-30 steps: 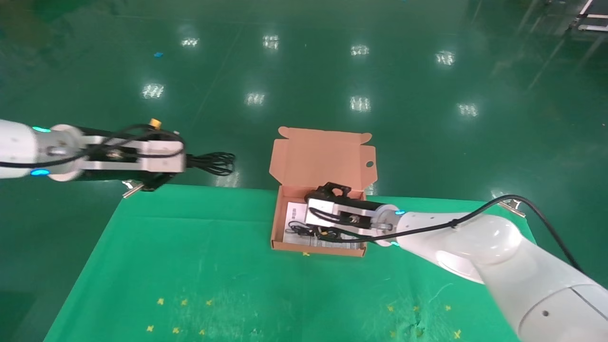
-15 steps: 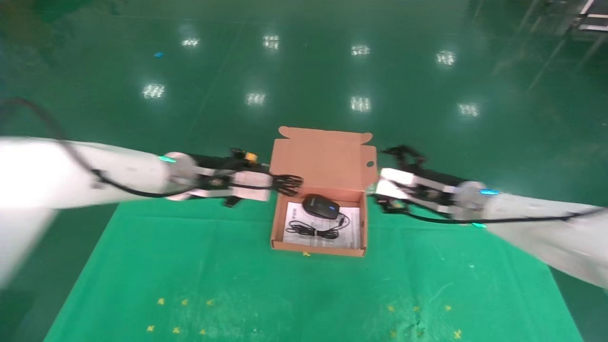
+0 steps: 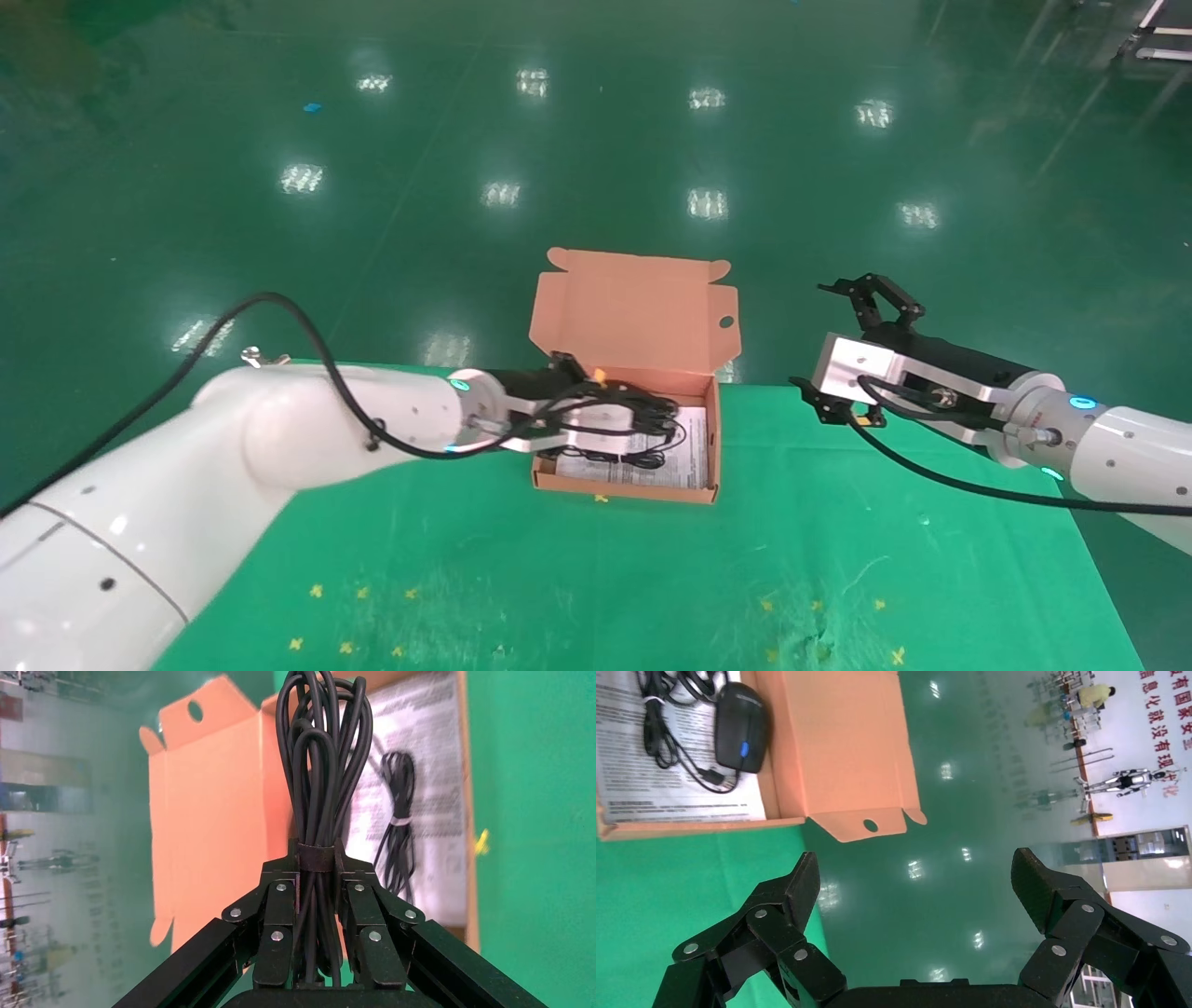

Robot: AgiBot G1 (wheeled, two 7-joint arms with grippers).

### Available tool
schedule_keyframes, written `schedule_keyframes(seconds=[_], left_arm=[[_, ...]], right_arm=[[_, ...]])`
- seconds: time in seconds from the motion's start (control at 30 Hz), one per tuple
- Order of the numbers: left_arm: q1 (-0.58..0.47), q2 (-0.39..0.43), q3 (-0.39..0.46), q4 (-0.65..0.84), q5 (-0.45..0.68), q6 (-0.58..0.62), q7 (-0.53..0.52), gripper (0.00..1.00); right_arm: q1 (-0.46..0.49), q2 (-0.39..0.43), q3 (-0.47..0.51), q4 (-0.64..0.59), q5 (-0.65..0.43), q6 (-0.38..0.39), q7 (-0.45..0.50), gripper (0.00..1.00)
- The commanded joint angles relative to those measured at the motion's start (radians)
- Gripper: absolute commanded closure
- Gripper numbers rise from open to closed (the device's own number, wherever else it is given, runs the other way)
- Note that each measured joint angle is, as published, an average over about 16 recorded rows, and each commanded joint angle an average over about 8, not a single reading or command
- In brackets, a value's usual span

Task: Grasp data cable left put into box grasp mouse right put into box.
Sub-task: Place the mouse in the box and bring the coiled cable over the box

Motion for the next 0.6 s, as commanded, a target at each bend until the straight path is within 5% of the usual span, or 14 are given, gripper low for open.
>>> schedule_keyframes(seconds=[0.03, 0.3, 0.57, 0.6], left_arm=[[0.006, 0.004, 0.042, -0.002, -0.031, -0.032, -0.011, 1.0], [-0.034, 0.006, 0.219, -0.013, -0.142, -0.125, -0.1, 1.0], [-0.06, 0.008, 0.311, -0.02, -0.208, -0.158, -0.138, 0.04], [-0.062, 0.008, 0.315, -0.02, -0.211, -0.16, -0.139, 0.0]], right_arm=[[-0.005, 0.019, -0.012, 0.033, -0.019, 0.018, 0.033, 0.0], [0.01, 0.035, -0.057, 0.072, -0.096, 0.047, 0.144, 0.0], [0.017, 0.045, -0.077, 0.094, -0.136, 0.059, 0.195, 0.0], [0.017, 0.046, -0.078, 0.095, -0.138, 0.06, 0.196, 0.0]])
